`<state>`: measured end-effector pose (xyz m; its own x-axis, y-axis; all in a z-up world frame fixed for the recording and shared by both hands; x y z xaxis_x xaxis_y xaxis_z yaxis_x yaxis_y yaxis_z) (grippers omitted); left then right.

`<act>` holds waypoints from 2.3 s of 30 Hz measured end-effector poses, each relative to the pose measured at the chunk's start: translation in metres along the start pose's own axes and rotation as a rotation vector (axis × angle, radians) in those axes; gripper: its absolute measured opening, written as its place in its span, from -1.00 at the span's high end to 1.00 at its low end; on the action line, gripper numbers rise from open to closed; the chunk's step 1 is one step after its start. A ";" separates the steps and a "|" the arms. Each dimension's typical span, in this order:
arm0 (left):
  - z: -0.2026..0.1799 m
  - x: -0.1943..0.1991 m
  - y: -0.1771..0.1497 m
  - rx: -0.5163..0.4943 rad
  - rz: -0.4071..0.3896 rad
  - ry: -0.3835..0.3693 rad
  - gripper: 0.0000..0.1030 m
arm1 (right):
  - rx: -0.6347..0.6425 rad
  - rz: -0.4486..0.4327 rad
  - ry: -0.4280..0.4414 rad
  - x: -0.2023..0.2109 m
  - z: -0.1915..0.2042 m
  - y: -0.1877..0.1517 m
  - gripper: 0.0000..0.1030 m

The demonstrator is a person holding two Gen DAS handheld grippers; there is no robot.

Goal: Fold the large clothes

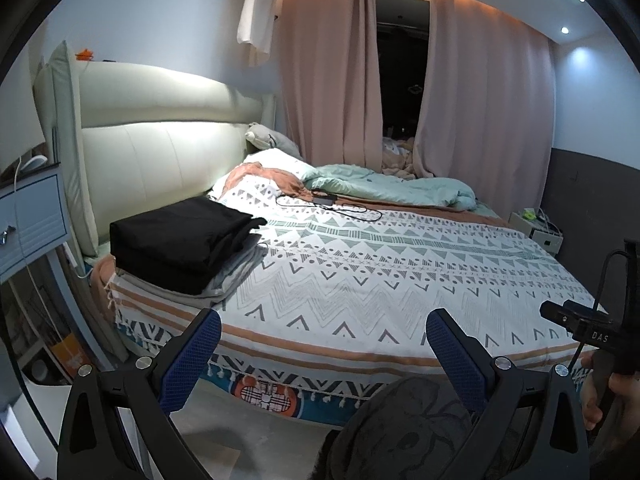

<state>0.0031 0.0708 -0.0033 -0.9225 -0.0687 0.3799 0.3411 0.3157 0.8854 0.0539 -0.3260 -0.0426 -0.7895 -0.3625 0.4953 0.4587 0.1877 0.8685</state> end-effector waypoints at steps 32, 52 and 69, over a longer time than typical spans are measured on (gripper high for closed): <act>0.005 0.012 0.000 0.027 -0.010 0.018 -0.99 | -0.009 -0.012 -0.005 0.013 0.002 0.004 -0.99; 0.007 0.019 0.000 0.025 -0.012 0.015 -0.99 | -0.017 -0.014 -0.007 0.015 0.005 0.004 -0.99; 0.008 0.030 0.001 0.028 -0.021 0.005 -0.99 | -0.014 -0.017 -0.012 0.020 0.007 0.004 -0.99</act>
<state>-0.0257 0.0763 0.0070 -0.9283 -0.0802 0.3631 0.3169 0.3403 0.8853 0.0369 -0.3257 -0.0288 -0.8018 -0.3549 0.4807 0.4506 0.1692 0.8765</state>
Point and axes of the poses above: each gripper's, at about its wrist camera, not at the fingertips, and x roughly against the way its jaws point, z to its left, y to its top, the point moved 3 cm from there along -x, roughly the way its jaws point, and after that the axes turned 11 degrees about x, right-handed, at the moved point
